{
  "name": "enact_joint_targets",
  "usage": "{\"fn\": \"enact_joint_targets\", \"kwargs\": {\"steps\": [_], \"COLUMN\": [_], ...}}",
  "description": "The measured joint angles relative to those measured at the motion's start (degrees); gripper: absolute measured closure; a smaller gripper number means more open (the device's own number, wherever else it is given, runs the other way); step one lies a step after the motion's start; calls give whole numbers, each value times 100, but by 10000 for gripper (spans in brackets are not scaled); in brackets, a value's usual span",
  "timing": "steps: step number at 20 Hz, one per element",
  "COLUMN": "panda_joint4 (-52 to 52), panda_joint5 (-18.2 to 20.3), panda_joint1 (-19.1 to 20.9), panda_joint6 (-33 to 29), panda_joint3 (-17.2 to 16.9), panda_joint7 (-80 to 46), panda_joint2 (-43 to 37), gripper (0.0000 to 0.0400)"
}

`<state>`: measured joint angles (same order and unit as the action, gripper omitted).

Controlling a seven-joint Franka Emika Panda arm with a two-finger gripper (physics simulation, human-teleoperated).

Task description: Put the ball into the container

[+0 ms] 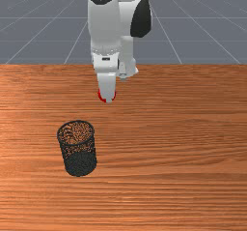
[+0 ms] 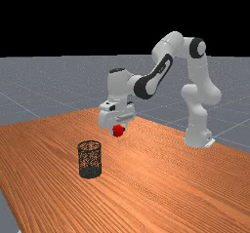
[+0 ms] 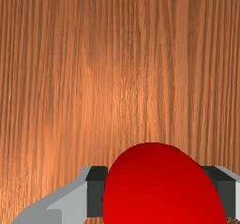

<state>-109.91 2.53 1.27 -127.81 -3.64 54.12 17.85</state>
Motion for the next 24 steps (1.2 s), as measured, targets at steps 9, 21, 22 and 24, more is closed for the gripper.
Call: {"fn": "enact_joint_targets", "kwargs": {"steps": [9, 21, 22, 24], "panda_joint4": [292, 3591, 3563, 3394], "panda_joint5": [45, 73, 74, 87], "panda_joint1": [516, 593, 595, 594], "panda_joint6": [104, 1811, 1744, 1486], "panda_joint3": [-247, -209, -209, -203], "panda_joint7": [722, 487, 487, 493], "panda_joint2": [220, 2246, 2293, 2355], "gripper": [121, 120, 120, 120]}}
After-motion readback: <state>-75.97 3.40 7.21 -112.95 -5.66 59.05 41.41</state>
